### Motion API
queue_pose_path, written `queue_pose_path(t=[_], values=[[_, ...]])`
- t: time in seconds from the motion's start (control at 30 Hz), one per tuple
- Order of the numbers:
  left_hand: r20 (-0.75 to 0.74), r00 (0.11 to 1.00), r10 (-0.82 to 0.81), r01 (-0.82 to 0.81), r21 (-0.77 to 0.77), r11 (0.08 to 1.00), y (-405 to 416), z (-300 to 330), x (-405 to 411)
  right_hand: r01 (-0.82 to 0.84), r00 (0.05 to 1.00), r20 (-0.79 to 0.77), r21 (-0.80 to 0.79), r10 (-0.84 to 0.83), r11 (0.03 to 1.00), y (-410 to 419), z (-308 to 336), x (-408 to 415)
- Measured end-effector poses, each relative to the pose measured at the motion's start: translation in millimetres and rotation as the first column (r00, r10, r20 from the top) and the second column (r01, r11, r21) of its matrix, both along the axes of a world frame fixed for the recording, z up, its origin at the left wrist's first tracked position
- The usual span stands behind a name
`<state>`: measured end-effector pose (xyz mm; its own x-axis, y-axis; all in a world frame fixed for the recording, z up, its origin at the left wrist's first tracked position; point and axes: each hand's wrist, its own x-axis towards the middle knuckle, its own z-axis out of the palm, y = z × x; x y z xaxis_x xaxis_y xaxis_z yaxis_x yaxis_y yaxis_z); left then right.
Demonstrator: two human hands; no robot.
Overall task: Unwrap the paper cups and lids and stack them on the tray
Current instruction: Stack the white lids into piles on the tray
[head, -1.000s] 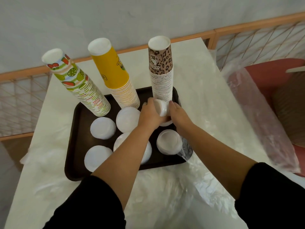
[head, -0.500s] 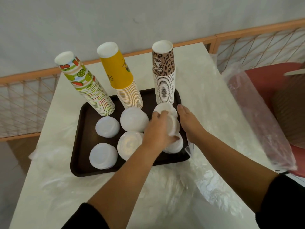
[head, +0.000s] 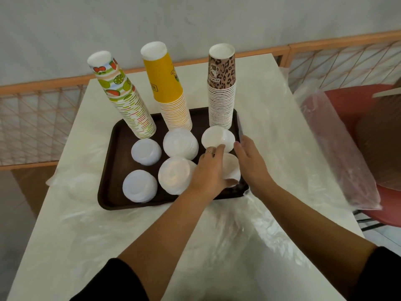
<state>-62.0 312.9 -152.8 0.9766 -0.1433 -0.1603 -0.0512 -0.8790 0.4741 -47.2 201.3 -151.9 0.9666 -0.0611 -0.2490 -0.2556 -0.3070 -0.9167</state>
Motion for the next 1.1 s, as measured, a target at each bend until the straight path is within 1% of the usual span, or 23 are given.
queue_pose_path(t=[0.1, 0.13, 0.2, 0.27, 0.33, 0.4, 0.43, 0.47, 0.53, 0.57, 0.6, 0.63, 0.67, 0.7, 0.73, 0.77, 0.8, 0.83, 0.87, 0.9, 0.97, 1.03, 1.1], values=[[0.141, 0.988, 0.056, -0.036, -0.144, 0.989, 17, 11, -24, -0.039, 0.942, 0.329, -0.073, 0.061, 0.997, 5, -1, -33], [0.190, 0.979, 0.070, -0.034, -0.184, 0.982, 25, 14, -35, -0.090, 0.914, 0.389, -0.081, 0.115, 0.993, 6, -4, -43], [0.230, 0.970, 0.075, -0.026, -0.209, 0.978, 42, 16, -59, -0.267, 0.864, 0.409, -0.121, 0.293, 0.956, 9, -11, -63], [0.204, 0.978, 0.036, -0.006, -0.144, 0.990, 60, 11, -80, -0.449, 0.773, 0.350, -0.287, 0.529, 0.846, 12, -19, -79], [0.131, 0.991, -0.003, 0.012, -0.068, 0.998, 74, 1, -98, -0.556, 0.724, 0.172, -0.428, 0.668, 0.713, 17, -28, -92], [0.043, 0.999, -0.005, 0.007, -0.044, 0.999, 84, -4, -111, -0.618, 0.718, -0.041, -0.498, 0.695, 0.609, 23, -35, -100], [-0.013, 1.000, 0.000, -0.001, -0.036, 0.999, 86, -4, -118, -0.630, 0.718, -0.106, -0.517, 0.687, 0.579, 26, -36, -101], [-0.074, 0.997, 0.002, -0.003, -0.015, 1.000, 88, -3, -124, -0.619, 0.735, -0.125, -0.525, 0.667, 0.584, 29, -35, -102], [-0.179, 0.984, 0.003, -0.005, -0.016, 1.000, 89, 1, -136, -0.564, 0.806, -0.092, -0.423, 0.585, 0.709, 35, -28, -101], [-0.212, 0.977, 0.013, -0.022, -0.043, 0.999, 87, 4, -140, -0.550, 0.828, -0.072, -0.290, 0.555, 0.783, 39, -22, -100], [-0.230, 0.972, 0.041, -0.058, -0.068, 0.996, 85, 6, -142, -0.554, 0.832, -0.046, -0.126, 0.553, 0.823, 43, -14, -101], [-0.222, 0.970, 0.095, -0.119, -0.094, 0.988, 83, 9, -144, -0.562, 0.827, -0.007, 0.022, 0.562, 0.827, 49, -4, -103], [-0.188, 0.967, 0.170, -0.198, -0.141, 0.970, 83, 12, -145, -0.562, 0.827, 0.046, 0.117, 0.561, 0.819, 55, 7, -105], [-0.158, 0.951, 0.267, -0.298, -0.225, 0.928, 86, 17, -144, -0.556, 0.831, 0.113, 0.164, 0.545, 0.815, 60, 14, -107], [-0.167, 0.912, 0.374, -0.410, -0.352, 0.841, 92, 22, -142, -0.552, 0.832, 0.180, 0.168, 0.525, 0.817, 66, 19, -108], [-0.243, 0.860, 0.449, -0.508, -0.507, 0.696, 97, 31, -141, -0.545, 0.829, 0.230, 0.125, 0.510, 0.829, 71, 21, -109], [-0.331, 0.817, 0.472, -0.563, -0.636, 0.527, 103, 37, -141, -0.540, 0.823, 0.254, 0.074, 0.508, 0.838, 76, 21, -110], [-0.395, 0.795, 0.461, -0.585, -0.699, 0.412, 109, 41, -142, -0.545, 0.819, 0.243, 0.046, 0.520, 0.837, 82, 22, -112], [-0.435, 0.783, 0.444, -0.598, -0.724, 0.345, 113, 43, -141, -0.559, 0.813, 0.214, 0.034, 0.541, 0.828, 89, 23, -114], [-0.450, 0.779, 0.437, -0.602, -0.731, 0.321, 117, 45, -141, -0.573, 0.804, 0.200, 0.006, 0.561, 0.819, 97, 21, -116], [-0.436, 0.792, 0.426, -0.583, -0.747, 0.319, 119, 48, -146, -0.556, 0.795, 0.234, -0.090, 0.560, 0.826, 112, 17, -120], [-0.364, 0.789, 0.494, -0.550, -0.778, 0.304, 124, 50, -148, -0.528, 0.790, 0.262, -0.166, 0.554, 0.833, 123, 19, -123], [-0.313, 0.742, 0.593, -0.513, -0.834, 0.203, 140, 56, -144, -0.582, 0.719, 0.244, -0.300, 0.650, 0.756, 125, 21, -122]])
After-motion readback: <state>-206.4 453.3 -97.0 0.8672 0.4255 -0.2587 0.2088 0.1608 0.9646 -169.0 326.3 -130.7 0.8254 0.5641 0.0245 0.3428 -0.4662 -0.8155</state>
